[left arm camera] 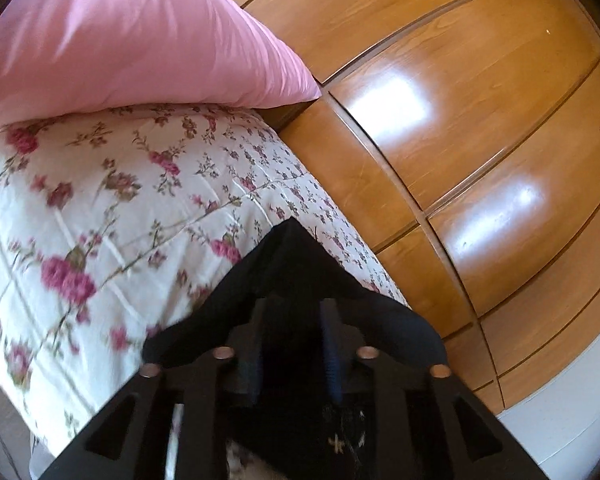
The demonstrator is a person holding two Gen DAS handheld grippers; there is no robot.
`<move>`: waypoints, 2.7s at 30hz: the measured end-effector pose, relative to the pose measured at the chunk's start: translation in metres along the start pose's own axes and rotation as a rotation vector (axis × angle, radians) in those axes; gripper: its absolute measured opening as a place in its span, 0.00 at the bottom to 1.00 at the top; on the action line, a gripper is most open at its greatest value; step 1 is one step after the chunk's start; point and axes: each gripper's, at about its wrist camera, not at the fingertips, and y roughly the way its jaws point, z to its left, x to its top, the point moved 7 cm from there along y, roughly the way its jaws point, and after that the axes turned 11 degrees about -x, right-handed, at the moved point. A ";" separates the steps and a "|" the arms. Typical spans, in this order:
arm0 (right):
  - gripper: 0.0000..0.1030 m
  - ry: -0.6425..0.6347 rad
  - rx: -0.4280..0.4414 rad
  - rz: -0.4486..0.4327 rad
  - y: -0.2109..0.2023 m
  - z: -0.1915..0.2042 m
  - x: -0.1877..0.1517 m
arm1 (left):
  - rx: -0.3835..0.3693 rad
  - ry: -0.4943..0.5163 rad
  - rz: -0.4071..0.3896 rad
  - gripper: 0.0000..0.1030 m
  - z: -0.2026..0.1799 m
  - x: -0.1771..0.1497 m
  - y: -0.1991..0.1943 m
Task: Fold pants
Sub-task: 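Grasp the waist end with the left tool while the right tool grasps the folded leg end, then lift the black pants with both tools and stretch them across the bed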
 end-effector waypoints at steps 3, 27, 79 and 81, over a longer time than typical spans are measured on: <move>0.54 -0.009 0.062 -0.007 -0.003 0.014 -0.016 | -0.020 -0.042 -0.008 0.36 -0.002 -0.002 -0.011; 0.54 -0.009 0.028 0.123 0.064 0.050 -0.037 | -0.054 0.018 -0.034 0.62 -0.057 -0.010 -0.038; 0.20 0.137 0.042 0.127 0.045 0.000 -0.020 | -0.050 -0.123 0.165 0.24 -0.008 -0.048 0.001; 0.20 0.110 0.032 0.117 0.045 0.004 -0.019 | -0.039 -0.101 0.141 0.15 -0.010 -0.045 -0.003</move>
